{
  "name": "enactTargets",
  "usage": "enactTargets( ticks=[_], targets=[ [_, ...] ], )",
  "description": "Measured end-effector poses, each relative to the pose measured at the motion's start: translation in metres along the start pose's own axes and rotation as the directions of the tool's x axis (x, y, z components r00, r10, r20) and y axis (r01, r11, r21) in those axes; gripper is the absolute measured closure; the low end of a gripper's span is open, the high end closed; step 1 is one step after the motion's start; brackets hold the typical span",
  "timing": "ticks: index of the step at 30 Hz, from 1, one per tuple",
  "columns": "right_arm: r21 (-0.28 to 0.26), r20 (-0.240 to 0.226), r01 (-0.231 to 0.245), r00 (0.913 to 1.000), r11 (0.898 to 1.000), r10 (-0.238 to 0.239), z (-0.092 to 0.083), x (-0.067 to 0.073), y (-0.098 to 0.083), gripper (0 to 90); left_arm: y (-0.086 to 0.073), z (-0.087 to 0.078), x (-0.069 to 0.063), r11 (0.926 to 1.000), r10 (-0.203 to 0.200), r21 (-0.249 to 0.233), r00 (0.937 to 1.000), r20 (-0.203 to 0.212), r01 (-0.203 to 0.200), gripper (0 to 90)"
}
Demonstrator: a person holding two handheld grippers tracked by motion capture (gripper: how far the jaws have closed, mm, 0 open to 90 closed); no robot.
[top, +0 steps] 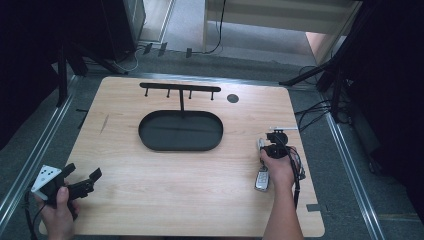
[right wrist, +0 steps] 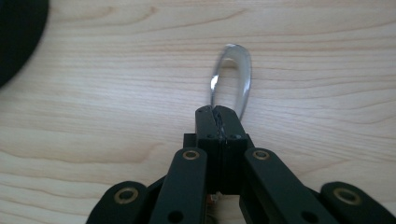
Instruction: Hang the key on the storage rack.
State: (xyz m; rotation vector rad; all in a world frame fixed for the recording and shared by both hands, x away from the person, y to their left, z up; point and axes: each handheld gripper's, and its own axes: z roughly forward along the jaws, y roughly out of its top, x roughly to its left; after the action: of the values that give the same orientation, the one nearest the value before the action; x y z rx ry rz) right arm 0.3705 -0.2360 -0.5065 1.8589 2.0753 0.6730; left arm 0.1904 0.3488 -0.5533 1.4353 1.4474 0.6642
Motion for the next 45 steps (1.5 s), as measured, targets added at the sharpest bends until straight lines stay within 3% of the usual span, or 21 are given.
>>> enactTargets(
  ticks=[1,3,7,10,13,18,21,23,26,30,38,43,45],
  targets=[
    [0.005,0.019,0.021,0.9996,1.000,-0.021,-0.001,0.001,0.000,90.0,0.000,0.000,0.000,1.0000,0.000,0.001,1.0000,-0.001,0.000,0.0],
    [0.009,0.013,0.061,0.9980,0.998,-0.061,0.000,0.004,-0.002,89.8,0.000,0.000,0.000,1.0000,0.002,0.002,1.0000,0.000,-0.002,0.0],
    [0.012,-0.016,0.063,0.9979,0.998,-0.063,0.000,0.003,-0.002,87.9,0.000,0.000,0.000,1.0000,0.002,0.002,1.0000,0.000,-0.002,0.0],
    [-0.005,-0.059,0.028,0.9978,1.000,-0.029,-0.002,0.000,-0.002,75.7,0.000,0.000,0.000,1.0000,0.001,0.002,1.0000,0.001,-0.001,0.0],
    [-0.034,-0.021,0.020,0.9995,0.999,-0.021,-0.005,-0.001,-0.002,64.7,0.000,0.000,0.000,1.0000,-0.002,0.005,1.0000,0.004,0.002,0.0],
    [-0.030,0.034,0.000,0.9994,1.000,0.001,-0.004,-0.005,-0.004,61.8,0.000,0.000,0.000,1.0000,-0.003,0.005,1.0000,0.004,0.003,0.0],
    [-0.025,0.033,-0.043,0.9985,0.999,0.044,-0.004,-0.008,-0.005,60.2,0.000,0.000,0.000,1.0000,-0.001,0.005,1.0000,0.005,0.001,0.0],
    [0.009,0.003,-0.060,0.9982,0.998,0.060,-0.001,-0.010,-0.007,58.4,0.000,0.000,0.000,1.0000,-0.002,0.005,1.0000,0.005,0.002,0.0],
    [0.053,-0.009,-0.070,0.9975,0.996,0.071,0.003,-0.011,-0.008,59.7,0.000,0.001,0.000,1.0000,-0.003,0.005,1.0000,0.004,0.003,0.0],
    [0.062,0.015,-0.070,0.9975,0.996,0.069,0.003,-0.008,-0.008,67.3,0.000,0.001,0.000,1.0000,-0.003,0.005,1.0000,0.004,0.003,0.0],
    [0.062,0.064,-0.009,0.9980,0.998,0.005,0.004,0.001,-0.009,83.1,0.000,0.001,0.001,1.0000,-0.006,0.007,1.0000,0.005,0.006,0.0],
    [0.009,0.099,0.006,0.9951,1.000,-0.007,0.001,0.004,-0.010,87.4,0.000,0.001,0.001,0.9999,-0.007,0.007,0.9999,0.007,0.007,0.0],
    [-0.051,0.113,0.008,0.9936,0.999,-0.003,-0.004,0.005,-0.011,87.6,0.000,0.001,0.001,0.9999,-0.008,0.008,0.9999,0.007,0.008,0.0]
  ],
)
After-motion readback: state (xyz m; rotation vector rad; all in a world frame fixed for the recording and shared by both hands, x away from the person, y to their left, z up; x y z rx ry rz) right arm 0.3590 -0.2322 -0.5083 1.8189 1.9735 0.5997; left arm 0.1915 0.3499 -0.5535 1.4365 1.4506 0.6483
